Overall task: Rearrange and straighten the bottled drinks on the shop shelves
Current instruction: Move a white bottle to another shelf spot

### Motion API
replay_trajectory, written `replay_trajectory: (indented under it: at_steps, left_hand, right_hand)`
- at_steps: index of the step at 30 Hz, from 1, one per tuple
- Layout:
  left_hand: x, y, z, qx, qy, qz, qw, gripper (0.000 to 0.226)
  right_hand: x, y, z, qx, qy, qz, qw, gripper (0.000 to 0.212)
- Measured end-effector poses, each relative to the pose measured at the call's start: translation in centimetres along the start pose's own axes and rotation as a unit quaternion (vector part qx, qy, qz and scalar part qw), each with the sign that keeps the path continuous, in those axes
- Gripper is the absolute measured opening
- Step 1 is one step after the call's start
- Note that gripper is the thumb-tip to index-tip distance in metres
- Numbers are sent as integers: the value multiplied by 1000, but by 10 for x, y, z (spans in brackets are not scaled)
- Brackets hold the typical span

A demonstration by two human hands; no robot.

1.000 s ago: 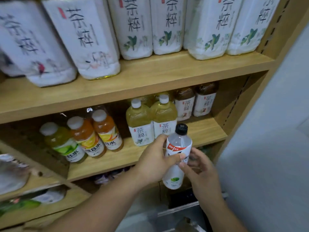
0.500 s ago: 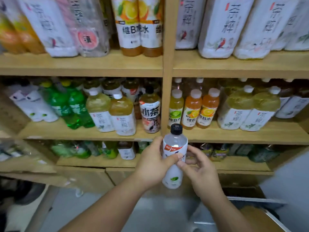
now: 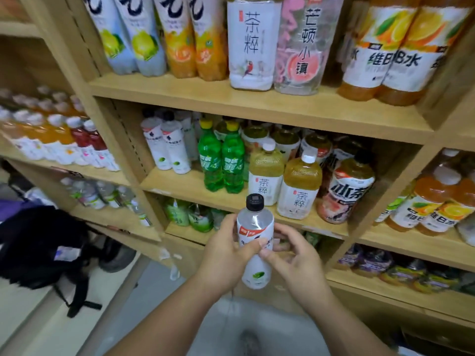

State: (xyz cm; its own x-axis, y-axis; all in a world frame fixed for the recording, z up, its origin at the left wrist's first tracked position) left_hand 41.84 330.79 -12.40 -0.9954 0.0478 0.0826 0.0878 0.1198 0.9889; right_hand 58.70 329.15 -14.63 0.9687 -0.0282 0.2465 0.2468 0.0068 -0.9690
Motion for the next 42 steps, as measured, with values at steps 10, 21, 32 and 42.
replay_trajectory:
  at_steps: [10,21,32,42]
  left_hand:
    - [103,22,81,-32,75,69,994,38]
    - [197,20,158,-55,104,66,991,45]
    - [280,14,239,-81,16,63,995,48]
    - [297,-16,244,-107,-18,93,990,65]
  right_hand:
    - [-103,-31,112,29,-72,40,996,49]
    - [-193,-57,193,47,-79,-4,996,50]
    - [-279,-75,251,44,13,-85,995,47]
    - [-318,-65,251,21,60,-135,989,65]
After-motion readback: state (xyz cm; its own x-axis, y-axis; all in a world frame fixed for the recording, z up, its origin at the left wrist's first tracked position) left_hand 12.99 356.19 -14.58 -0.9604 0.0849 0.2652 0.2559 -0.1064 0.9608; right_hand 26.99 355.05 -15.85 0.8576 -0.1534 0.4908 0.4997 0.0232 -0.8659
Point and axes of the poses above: each hand's wrist, its own z-axis towards the middle knuckle, its own x-axis out of the back of the hand, y = z × x, the point moved 3 cm from there along z, towards the middle knuckle, and after that the axes turned 6 degrees about -z, right-handed, at the moved point
